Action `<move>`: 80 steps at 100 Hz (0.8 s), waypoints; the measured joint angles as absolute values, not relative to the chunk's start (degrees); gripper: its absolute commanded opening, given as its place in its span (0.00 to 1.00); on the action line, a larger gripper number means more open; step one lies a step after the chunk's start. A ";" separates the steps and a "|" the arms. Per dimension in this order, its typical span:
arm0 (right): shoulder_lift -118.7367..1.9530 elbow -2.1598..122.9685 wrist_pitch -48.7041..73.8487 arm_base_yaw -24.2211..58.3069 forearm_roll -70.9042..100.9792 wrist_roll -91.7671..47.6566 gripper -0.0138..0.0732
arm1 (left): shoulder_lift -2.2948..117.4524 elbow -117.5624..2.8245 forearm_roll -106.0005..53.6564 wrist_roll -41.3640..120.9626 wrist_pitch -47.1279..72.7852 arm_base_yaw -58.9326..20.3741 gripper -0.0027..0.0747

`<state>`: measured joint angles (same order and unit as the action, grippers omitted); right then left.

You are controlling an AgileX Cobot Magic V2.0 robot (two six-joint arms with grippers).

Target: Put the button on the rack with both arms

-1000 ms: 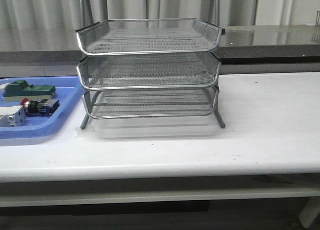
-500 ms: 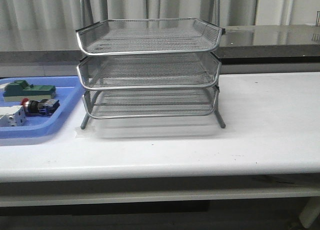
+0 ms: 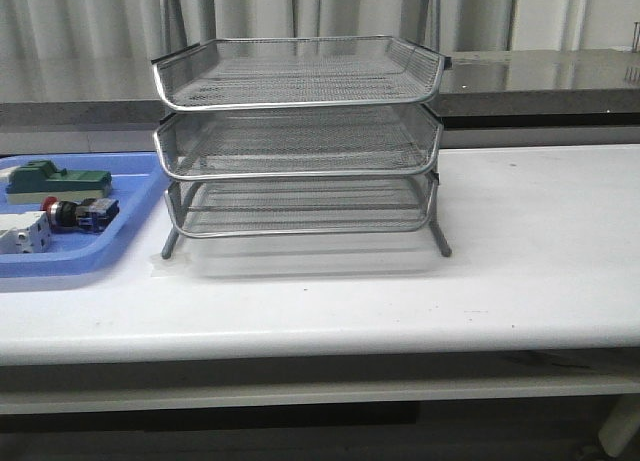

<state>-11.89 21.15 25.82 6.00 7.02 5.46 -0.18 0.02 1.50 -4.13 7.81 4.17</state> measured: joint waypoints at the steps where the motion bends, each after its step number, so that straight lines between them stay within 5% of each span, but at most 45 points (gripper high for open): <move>1: -12.36 21.66 26.34 6.00 7.02 5.46 0.09 | -0.18 0.02 1.50 -4.13 7.81 4.17 0.01; 23: -27.75 35.53 39.62 6.00 7.02 5.46 0.09 | -0.18 0.02 1.50 -4.13 7.81 4.17 0.01; 58: -40.78 39.72 41.16 6.00 10.25 5.46 0.11 | -0.18 0.02 1.50 -4.13 7.81 4.17 0.01; 70: -43.16 39.72 41.18 6.00 13.75 5.46 0.24 | -0.18 0.02 1.50 -4.13 7.81 4.17 0.01; 80: -44.82 39.72 41.05 6.00 18.09 5.46 0.46 | -0.18 0.02 1.50 -4.13 7.81 4.17 0.01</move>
<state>-44.82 39.72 41.05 6.00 18.09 5.46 -0.18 0.02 1.50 -4.13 7.81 4.17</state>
